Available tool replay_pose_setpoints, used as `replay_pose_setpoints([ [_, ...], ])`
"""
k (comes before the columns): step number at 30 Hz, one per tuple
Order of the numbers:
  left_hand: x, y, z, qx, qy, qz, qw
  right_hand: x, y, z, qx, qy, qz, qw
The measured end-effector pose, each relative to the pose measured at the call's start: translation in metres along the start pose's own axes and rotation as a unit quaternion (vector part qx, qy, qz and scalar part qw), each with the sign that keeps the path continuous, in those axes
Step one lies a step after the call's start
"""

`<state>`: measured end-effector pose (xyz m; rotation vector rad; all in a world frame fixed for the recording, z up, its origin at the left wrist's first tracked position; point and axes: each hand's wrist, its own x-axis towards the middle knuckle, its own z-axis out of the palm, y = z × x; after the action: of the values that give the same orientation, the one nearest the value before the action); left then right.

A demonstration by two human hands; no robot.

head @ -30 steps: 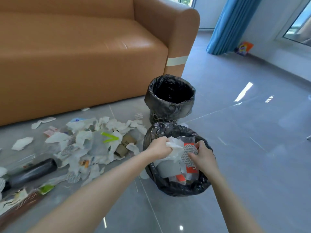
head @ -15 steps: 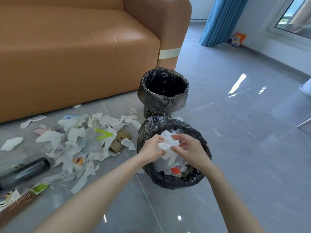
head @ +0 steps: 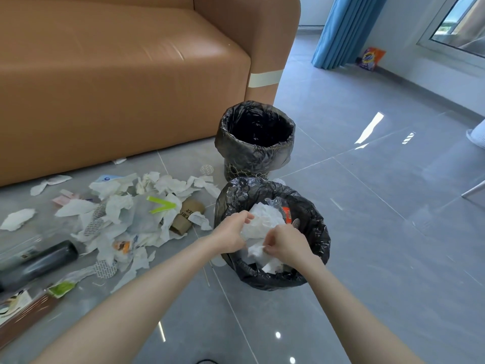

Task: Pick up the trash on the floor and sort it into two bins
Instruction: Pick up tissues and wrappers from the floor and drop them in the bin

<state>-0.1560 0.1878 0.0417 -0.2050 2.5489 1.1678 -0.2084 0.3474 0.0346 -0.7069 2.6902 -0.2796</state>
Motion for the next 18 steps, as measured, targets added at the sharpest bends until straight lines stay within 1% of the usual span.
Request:
replay_pose_setpoints([
  [3,-0.002,-0.008,-0.004,0.051,-0.002,0.039,0.998,0.008,0.000,0.007,-0.104,-0.054,-0.005,0.993],
  [5,-0.003,-0.011,-0.004,0.064,-0.013,0.054,0.996,0.011,0.001,0.010,-0.142,-0.086,-0.011,0.986],
  [7,-0.002,-0.013,-0.001,0.069,-0.029,0.065,0.995,0.012,0.003,0.012,-0.156,-0.103,-0.016,0.982],
  [10,0.002,-0.016,0.002,0.091,-0.049,0.069,0.992,0.010,0.006,0.008,-0.141,-0.120,-0.023,0.982],
  [13,0.002,-0.012,0.001,0.105,-0.056,0.061,0.991,0.004,0.006,-0.012,-0.111,-0.129,-0.022,0.985],
  [18,-0.006,-0.004,-0.010,0.106,-0.040,0.052,0.992,-0.008,-0.009,-0.051,-0.062,-0.087,-0.038,0.993],
])
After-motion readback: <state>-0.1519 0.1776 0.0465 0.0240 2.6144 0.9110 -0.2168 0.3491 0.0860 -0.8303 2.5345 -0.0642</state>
